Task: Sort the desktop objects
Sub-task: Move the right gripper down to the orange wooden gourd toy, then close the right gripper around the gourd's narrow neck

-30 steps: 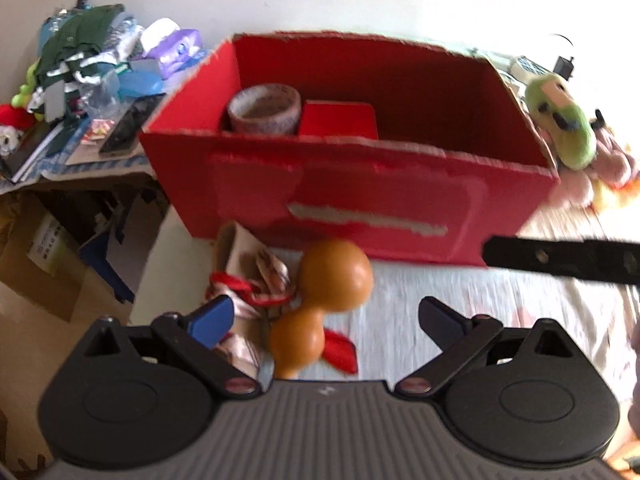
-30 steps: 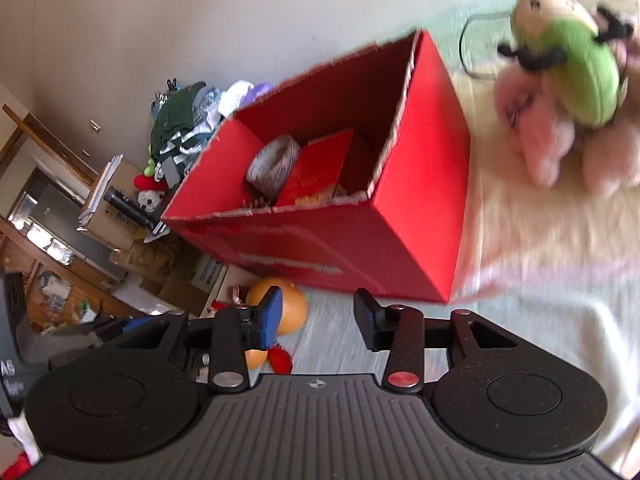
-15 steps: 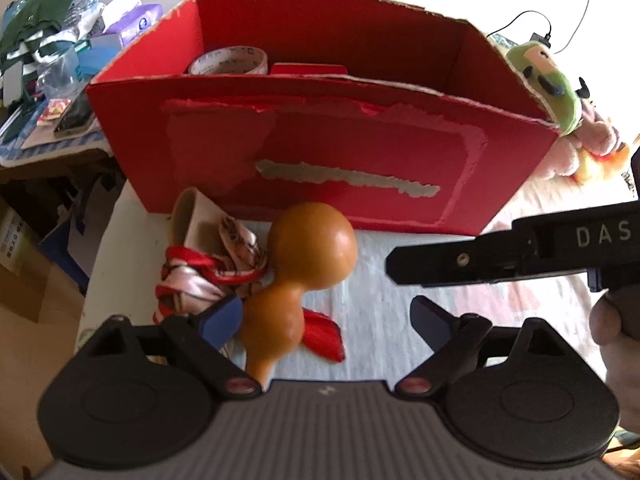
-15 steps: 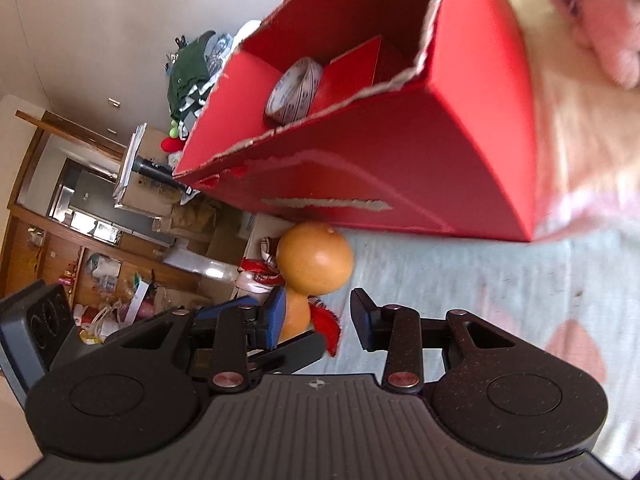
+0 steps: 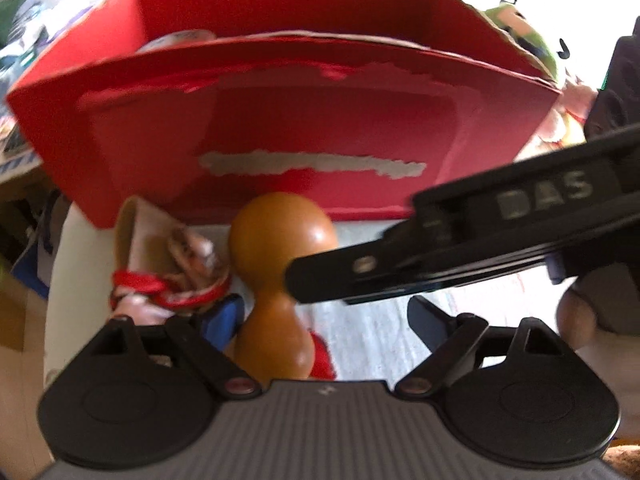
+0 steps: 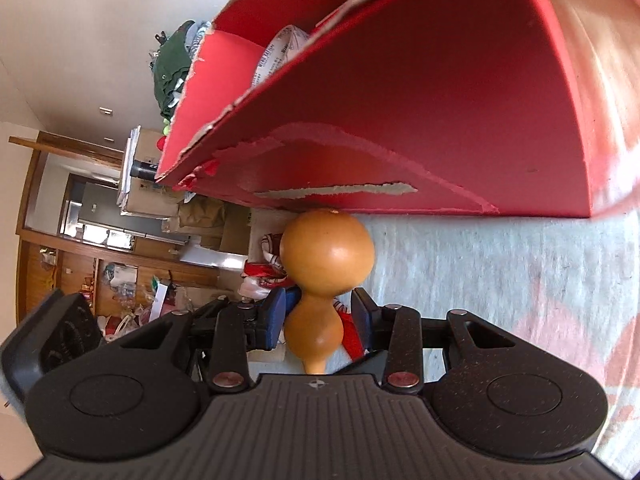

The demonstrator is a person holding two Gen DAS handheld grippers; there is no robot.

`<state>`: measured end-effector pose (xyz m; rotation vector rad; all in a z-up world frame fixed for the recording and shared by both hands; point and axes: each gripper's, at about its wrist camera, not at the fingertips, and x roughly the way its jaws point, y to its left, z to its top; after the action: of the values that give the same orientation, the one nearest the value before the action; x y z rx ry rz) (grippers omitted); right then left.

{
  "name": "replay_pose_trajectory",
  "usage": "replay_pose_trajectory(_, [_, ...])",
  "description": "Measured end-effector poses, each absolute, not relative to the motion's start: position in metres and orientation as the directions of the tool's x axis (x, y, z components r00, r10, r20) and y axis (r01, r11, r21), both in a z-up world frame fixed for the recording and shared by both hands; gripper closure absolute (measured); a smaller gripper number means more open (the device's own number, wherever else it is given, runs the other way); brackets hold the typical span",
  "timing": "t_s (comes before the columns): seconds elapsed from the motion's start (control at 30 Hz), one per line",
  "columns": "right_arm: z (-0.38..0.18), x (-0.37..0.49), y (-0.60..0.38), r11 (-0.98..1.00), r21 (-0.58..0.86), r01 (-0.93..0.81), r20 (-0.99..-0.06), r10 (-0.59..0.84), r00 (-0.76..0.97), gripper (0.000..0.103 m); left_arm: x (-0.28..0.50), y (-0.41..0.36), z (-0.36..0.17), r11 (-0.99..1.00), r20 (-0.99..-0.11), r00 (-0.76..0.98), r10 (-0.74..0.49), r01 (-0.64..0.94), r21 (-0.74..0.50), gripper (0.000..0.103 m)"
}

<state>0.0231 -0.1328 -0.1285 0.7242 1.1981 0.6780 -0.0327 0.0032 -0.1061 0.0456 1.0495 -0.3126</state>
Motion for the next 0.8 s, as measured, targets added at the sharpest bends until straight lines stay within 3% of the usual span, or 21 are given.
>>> replay_pose_trajectory(0.37, [-0.141, 0.026, -0.147, 0.567, 0.824, -0.020, -0.549, 0.806, 0.221, 0.062, -0.025, -0.006, -0.116, 0.940, -0.873, 0.436, -0.218, 0.335, -0.068, 0.018])
replay_pose_trajectory(0.47, [-0.146, 0.025, -0.149, 0.556, 0.831, -0.014, -0.541, 0.815, 0.207, 0.062, -0.025, -0.007, -0.118, 0.938, -0.879, 0.423, -0.221, 0.340, -0.072, 0.023])
replay_pose_trajectory(0.57, [-0.147, 0.026, -0.154, 0.553, 0.833, -0.019, -0.539, 0.819, 0.199, 0.064, -0.026, -0.009, -0.118, 0.937, -0.882, 0.422, -0.211, 0.343, -0.059, 0.023])
replay_pose_trajectory(0.67, [-0.148, 0.026, -0.162, 0.546, 0.838, -0.019, -0.534, 0.826, 0.181, 0.075, -0.026, -0.014, -0.117, 0.934, -0.888, 0.405, -0.217, 0.351, -0.068, 0.025])
replay_pose_trajectory(0.8, [-0.144, 0.022, -0.176, 0.563, 0.826, -0.039, -0.548, 0.816, 0.183, 0.077, -0.028, -0.026, -0.115, 0.931, -0.895, 0.387, -0.223, 0.357, -0.077, 0.027])
